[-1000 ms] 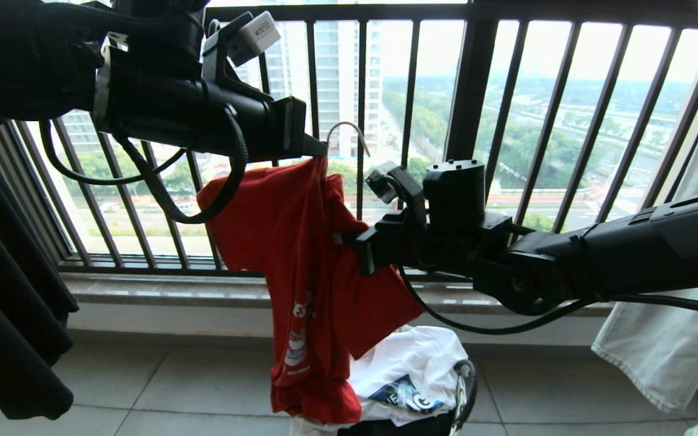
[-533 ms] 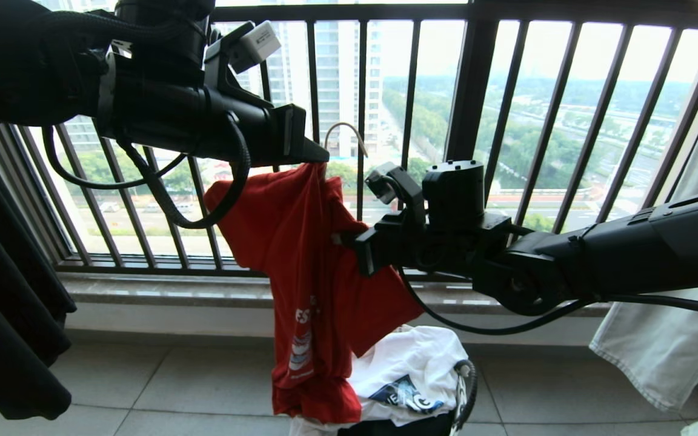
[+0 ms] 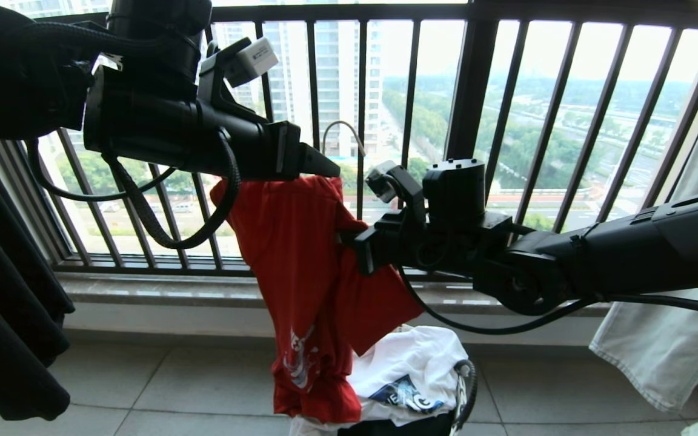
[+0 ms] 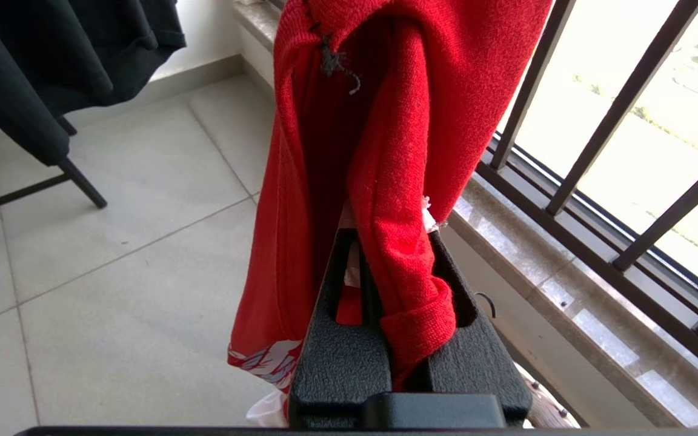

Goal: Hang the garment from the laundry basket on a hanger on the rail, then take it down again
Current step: Hang the clothes on the clothes rack

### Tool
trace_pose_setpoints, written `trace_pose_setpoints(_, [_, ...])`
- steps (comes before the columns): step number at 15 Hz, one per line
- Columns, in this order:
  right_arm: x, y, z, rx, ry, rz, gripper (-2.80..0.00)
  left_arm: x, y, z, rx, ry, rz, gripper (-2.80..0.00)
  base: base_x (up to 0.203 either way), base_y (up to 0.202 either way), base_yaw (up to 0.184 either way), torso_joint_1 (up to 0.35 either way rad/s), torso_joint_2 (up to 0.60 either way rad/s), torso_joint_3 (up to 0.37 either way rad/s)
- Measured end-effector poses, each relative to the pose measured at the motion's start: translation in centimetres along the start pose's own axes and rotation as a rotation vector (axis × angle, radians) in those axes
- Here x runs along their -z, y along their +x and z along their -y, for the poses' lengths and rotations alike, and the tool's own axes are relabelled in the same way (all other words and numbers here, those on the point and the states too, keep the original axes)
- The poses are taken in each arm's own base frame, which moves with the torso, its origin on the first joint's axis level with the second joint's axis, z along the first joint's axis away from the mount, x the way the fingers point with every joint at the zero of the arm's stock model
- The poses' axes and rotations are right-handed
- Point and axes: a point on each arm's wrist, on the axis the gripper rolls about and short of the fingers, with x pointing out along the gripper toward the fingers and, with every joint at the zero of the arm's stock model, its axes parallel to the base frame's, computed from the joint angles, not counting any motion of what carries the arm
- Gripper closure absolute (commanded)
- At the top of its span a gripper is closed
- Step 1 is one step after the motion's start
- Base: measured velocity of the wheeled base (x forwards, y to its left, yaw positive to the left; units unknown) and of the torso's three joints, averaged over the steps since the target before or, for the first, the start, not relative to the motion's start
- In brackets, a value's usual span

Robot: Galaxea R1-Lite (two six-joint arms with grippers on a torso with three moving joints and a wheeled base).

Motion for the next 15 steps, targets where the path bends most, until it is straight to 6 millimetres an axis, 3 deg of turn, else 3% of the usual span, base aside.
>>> trace_pose_setpoints(1, [-0.1, -0.1, 0.0, 0.001, -0.001, 0.002, 0.00, 0.0, -0.3, 0.0, -0.020, 0.002, 0.006, -2.80, 0.000, 0.000, 0.000, 0.000, 0.00, 0.000])
trace_pose_setpoints(2, [-0.1, -0.1, 0.1, 0.003, -0.001, 0.003, 0.00, -0.1, -0.5, 0.0, -0.051, 0.003, 0.017, 0.00, 0.000, 0.000, 0.000, 0.000, 0.00, 0.000])
trace_pose_setpoints(10, [-0.3, -0.3, 0.2, 0.010, -0.002, 0.008, 0.00, -0.5, -2.6, 0.4, -0.111, 0.006, 0.068, 0.00, 0.000, 0.000, 0.000, 0.000, 0.00, 0.000])
trace_pose_setpoints(12, [-0.3, -0.3, 0.3, 0.013, -0.003, 0.009, 0.00, -0.7, -3.0, -0.7, -0.131, -0.003, 0.072, 0.00, 0.000, 0.000, 0.000, 0.000, 0.00, 0.000])
trace_pose_setpoints(15, [-0.3, -0.4, 0.3, 0.010, -0.003, 0.003, 0.00, -0.7, -4.3, -4.0, -0.138, 0.025, 0.023, 0.00, 0.000, 0.000, 0.000, 0.000, 0.00, 0.000])
